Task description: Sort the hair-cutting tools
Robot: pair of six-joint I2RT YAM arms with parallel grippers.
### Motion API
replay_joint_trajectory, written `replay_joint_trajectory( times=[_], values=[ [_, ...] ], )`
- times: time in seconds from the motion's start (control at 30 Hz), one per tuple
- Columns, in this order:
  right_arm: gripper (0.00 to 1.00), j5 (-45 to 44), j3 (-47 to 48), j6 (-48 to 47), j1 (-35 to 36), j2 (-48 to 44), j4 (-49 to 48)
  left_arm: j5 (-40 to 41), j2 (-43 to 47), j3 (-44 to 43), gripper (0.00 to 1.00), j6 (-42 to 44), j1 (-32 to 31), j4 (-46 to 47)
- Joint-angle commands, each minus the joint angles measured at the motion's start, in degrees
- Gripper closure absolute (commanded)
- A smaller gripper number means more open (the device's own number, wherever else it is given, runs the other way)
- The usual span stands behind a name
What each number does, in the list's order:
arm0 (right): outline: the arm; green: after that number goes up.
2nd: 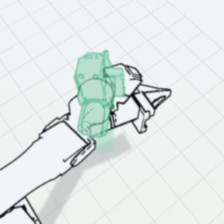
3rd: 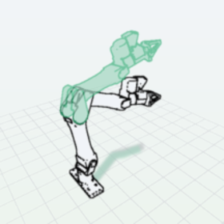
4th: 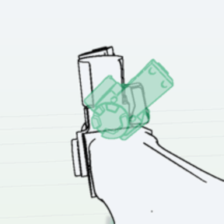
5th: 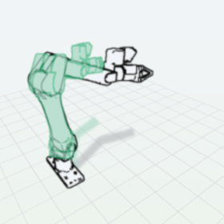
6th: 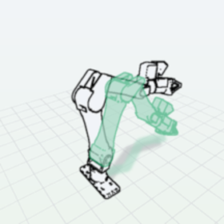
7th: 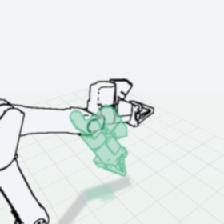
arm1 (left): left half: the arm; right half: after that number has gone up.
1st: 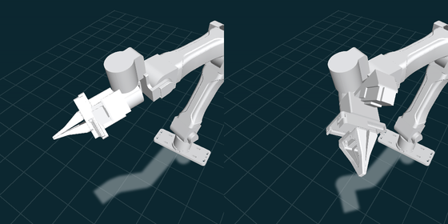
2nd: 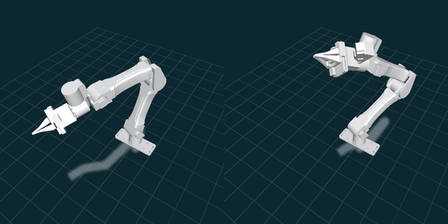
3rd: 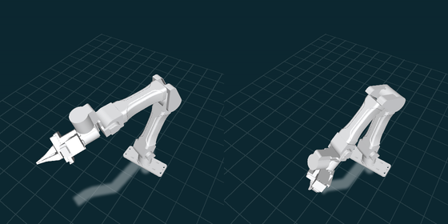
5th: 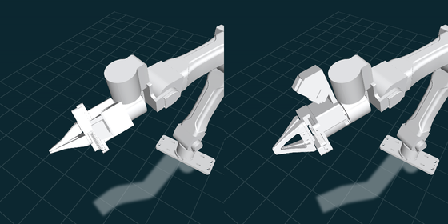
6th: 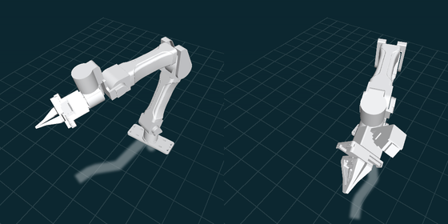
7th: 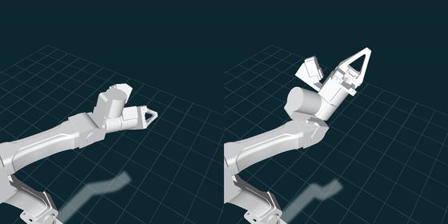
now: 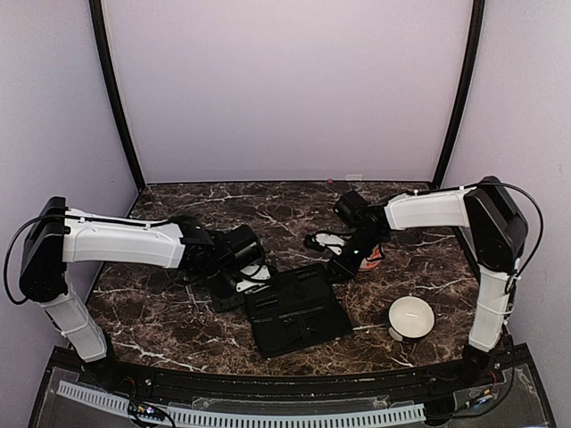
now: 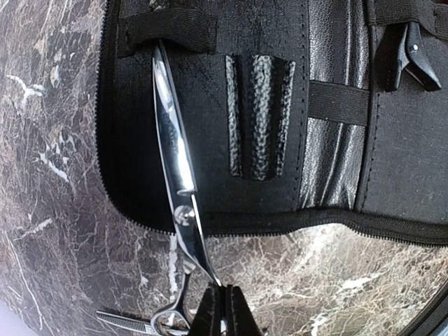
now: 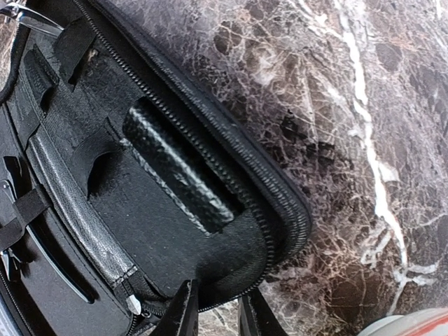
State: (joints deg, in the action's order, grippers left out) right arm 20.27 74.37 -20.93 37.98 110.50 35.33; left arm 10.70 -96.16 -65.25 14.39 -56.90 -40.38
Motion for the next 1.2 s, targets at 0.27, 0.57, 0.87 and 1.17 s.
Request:
replay_joint_trajectory(
  times=[0.27, 0.57, 0.87, 1.17],
  values=[
    [0.81, 1.9, 1.6, -0.3, -0.2, 2.5, -0.8, 3.1, 0.7, 4.2, 1.00, 4.4, -0.2, 10.0],
    [0.82, 2.6, 2.4, -0.2, -0.1, 2.8, -0.2, 3.1, -1.6, 3.5, 1.00, 7.5, -0.2, 15.0],
    [0.82, 2.8, 2.4, -0.2, 0.2, 2.7, 0.1, 1.5, -4.4, 1.8, 1.00, 8.8, -0.2, 18.0],
    [0.82, 2.9, 2.6, -0.2, 0.6, 3.1, 0.0, 0.6, -6.4, 0.0, 1.00, 11.2, -0.2, 20.2]
  ],
)
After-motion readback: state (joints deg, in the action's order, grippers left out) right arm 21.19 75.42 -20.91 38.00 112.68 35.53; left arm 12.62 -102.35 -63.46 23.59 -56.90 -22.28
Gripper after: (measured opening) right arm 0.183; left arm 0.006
